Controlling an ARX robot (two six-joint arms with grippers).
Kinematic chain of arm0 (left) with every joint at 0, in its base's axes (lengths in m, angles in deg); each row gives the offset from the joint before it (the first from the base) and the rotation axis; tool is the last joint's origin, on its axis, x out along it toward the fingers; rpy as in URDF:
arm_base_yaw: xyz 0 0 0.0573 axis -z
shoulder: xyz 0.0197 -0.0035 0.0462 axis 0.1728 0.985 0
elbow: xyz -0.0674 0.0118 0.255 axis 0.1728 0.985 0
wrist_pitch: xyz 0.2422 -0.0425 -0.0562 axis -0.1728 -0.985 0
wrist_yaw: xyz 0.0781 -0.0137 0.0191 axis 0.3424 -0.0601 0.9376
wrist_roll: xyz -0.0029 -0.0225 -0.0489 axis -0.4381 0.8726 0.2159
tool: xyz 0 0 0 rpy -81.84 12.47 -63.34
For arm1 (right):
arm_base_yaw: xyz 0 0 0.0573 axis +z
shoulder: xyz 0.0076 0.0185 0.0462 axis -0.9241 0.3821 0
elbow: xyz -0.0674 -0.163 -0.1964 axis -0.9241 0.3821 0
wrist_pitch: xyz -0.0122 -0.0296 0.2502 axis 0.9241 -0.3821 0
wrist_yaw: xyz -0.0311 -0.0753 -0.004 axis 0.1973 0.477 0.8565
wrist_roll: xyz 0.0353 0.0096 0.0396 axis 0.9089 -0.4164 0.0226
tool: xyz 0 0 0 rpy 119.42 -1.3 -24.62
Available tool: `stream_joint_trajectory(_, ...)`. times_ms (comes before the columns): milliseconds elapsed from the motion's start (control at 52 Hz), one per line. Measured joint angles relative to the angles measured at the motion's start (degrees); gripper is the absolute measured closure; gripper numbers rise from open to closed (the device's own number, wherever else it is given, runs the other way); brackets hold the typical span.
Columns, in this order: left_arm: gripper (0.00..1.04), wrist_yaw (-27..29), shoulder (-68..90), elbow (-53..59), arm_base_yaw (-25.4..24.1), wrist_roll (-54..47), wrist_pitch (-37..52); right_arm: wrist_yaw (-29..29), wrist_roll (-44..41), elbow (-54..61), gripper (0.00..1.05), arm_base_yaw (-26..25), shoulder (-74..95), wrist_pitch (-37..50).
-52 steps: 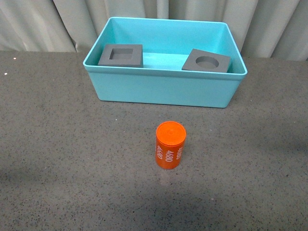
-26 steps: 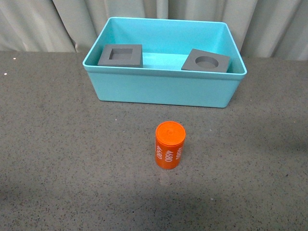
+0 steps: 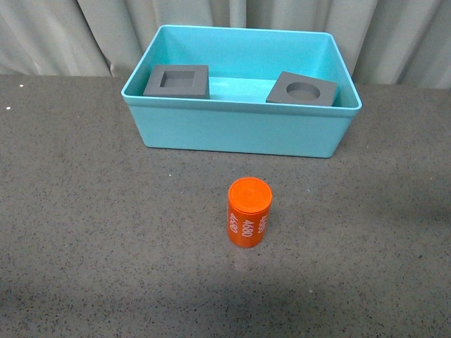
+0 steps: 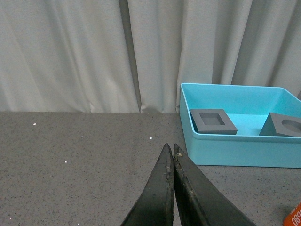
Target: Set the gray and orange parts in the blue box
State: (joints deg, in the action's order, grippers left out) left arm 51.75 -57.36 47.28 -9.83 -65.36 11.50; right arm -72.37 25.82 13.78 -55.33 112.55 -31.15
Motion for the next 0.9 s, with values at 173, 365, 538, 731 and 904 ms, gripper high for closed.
stream_joint_trajectory(173,1.01,0.0,-3.78,0.0,0.0,0.0,-3.74,0.0,0.0,0.0,0.1,-0.02,0.0,0.0)
stream_joint_trajectory(365,1.01,0.0,-6.19,0.0,0.0,0.0,-6.16,0.0,0.0,0.0,0.1,0.0,0.0,0.0)
stream_joint_trajectory(538,1.01,0.02,-10.43,0.0,0.0,0.0,-11.28,0.0,0.0,0.0,0.1,0.0,0.0,0.0)
stream_joint_trajectory(731,1.01,-0.13,-17.27,0.0,0.0,-0.02,-17.66,0.0,0.0,0.0,0.1,0.0,-0.09,0.0)
stream_joint_trajectory(904,0.77,-0.13,-17.31,0.0,0.0,-0.02,-17.7,-4.28,-5.79,0.02,0.1,0.13,0.7,1.95)
